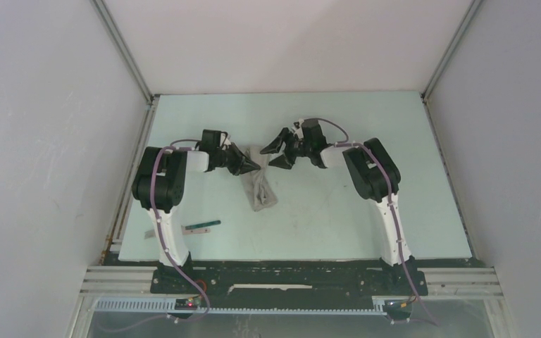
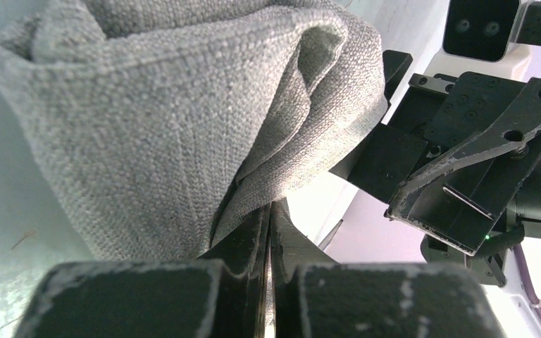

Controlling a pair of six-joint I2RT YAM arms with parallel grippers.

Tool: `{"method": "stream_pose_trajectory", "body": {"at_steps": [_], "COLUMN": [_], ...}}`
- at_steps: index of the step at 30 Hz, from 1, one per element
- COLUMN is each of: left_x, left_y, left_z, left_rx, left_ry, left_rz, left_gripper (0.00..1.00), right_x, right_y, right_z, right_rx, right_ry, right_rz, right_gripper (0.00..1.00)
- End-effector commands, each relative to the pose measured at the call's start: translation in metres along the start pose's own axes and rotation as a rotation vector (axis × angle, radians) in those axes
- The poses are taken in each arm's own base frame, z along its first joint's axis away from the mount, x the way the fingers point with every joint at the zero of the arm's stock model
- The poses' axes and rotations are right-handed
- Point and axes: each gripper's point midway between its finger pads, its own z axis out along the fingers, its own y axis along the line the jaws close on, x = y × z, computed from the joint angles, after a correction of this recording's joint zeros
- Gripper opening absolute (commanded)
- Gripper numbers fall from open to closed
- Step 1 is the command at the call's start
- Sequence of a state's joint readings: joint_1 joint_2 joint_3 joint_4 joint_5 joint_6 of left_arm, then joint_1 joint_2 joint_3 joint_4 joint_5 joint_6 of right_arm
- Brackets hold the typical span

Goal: Fold the napkin into a case and place the utensils inside
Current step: Fold the 2/3-rectangle-folded napkin at the center of the board.

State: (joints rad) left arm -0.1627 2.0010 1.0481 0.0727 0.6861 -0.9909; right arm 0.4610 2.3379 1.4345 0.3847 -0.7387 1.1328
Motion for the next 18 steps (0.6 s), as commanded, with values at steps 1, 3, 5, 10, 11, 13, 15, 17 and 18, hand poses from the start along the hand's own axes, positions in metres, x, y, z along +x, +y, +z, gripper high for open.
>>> {"method": "stream_pose_trajectory", "body": {"at_steps": [1,3,5,10,11,13,15,17,18], "left_x": [-0.003,-0.003,-0.003,-0.002,-0.002,-0.003,-0.003,-0.004,-0.004], "left_y": [0.020,0.020,0.020,0.021,0.021,0.020,0.019,0.019,0.019], "left_z": [-0.003,-0.003,-0.003,-0.004,-0.004,-0.004,-0.004,-0.003,-0.003], "left_rx": [-0.064,-0.063,-0.062,-0.063,-0.063,-0.061,-0.058,-0.057,-0.057], "left_ry": [-0.030,-0.029,-0.030,-0.028,-0.030,-0.032,-0.031,-0.032,-0.033], "left_rz": [-0.033,-0.033,-0.031,-0.034,-0.033,-0.031,-0.032,-0.035,-0.035], "left_gripper": [0.04,0.04,0.04,0.04,0.04,0.04,0.04,0.04,0.04], "right_x": [-0.007,-0.010,-0.013,-0.023,-0.025,-0.024,-0.021,-0.016,-0.015], "right_y": [0.015,0.005,-0.002,-0.020,-0.021,-0.023,-0.024,-0.024,-0.024], "right_z": [0.004,0.007,0.007,-0.004,-0.009,-0.012,-0.011,-0.006,-0.003], "right_rx": [0.039,0.101,0.196,0.522,0.571,0.635,0.688,0.709,0.719], "right_ry": [-0.092,-0.116,-0.157,-0.225,-0.240,-0.232,-0.219,-0.199,-0.196], "right_rz": [0.022,0.040,0.004,-0.172,-0.208,-0.255,-0.302,-0.338,-0.342], "right_gripper": [0.76,0.77,0.77,0.70,0.70,0.68,0.66,0.64,0.62]}}
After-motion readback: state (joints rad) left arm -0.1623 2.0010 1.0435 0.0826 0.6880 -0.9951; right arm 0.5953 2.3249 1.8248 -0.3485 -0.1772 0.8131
